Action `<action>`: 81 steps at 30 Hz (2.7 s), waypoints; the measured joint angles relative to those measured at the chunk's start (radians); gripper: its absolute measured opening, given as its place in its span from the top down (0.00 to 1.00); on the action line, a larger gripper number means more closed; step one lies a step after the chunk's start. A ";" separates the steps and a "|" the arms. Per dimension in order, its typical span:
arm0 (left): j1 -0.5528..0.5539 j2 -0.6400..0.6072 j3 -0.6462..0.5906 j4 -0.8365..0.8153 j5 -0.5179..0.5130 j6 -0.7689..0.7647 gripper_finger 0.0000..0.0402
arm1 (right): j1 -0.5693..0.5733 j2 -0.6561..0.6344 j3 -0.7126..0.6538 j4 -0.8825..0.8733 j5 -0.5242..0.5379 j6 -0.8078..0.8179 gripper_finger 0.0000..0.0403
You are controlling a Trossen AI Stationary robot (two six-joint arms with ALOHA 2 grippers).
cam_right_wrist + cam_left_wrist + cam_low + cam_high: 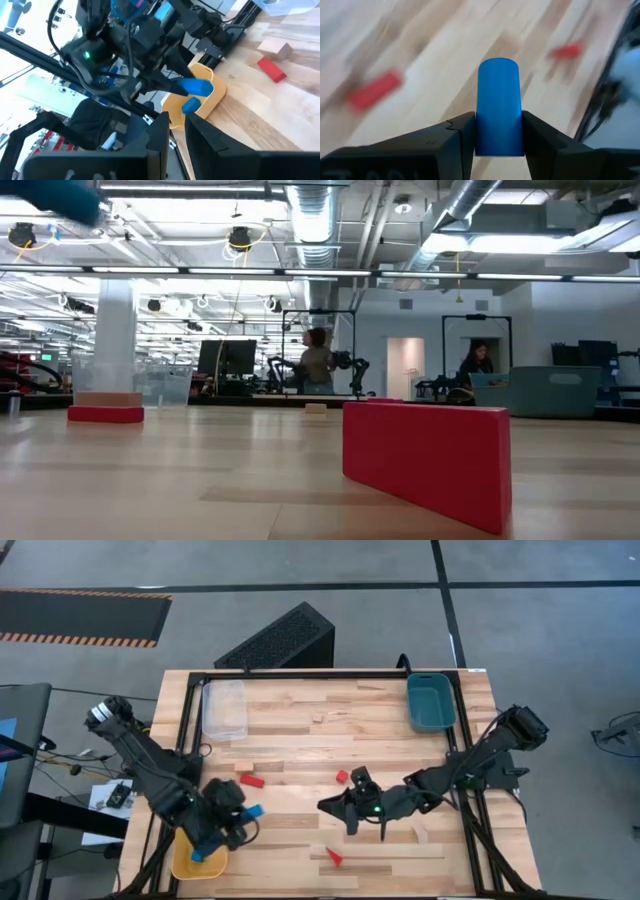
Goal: Sort & place blocks by color
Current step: Put the blue block into the yellow bin, then put the top right red block into the transparent bin
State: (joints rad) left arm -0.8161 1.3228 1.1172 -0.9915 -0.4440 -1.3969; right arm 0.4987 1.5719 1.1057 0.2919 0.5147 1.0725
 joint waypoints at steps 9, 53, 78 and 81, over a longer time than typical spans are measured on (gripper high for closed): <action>-0.142 -0.001 0.000 -0.204 0.381 -0.136 0.73 | -0.053 0.000 0.000 -0.003 -0.070 0.000 0.78; -0.127 0.003 -0.218 -0.007 0.497 -0.348 0.52 | -0.102 0.003 0.000 -0.075 -0.197 -0.053 0.78; 0.230 0.008 -0.059 0.246 -0.109 -0.102 0.52 | -0.273 -0.341 0.000 -0.905 -0.296 -0.355 0.78; 0.340 0.008 -0.059 0.287 -0.031 0.069 0.52 | -0.266 -0.377 0.000 -1.081 -0.205 -0.268 0.78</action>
State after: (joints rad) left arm -0.4758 1.3312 1.0584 -0.7049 -0.4745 -1.3274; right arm 0.2324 1.1953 1.1057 -0.7890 0.3100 0.8049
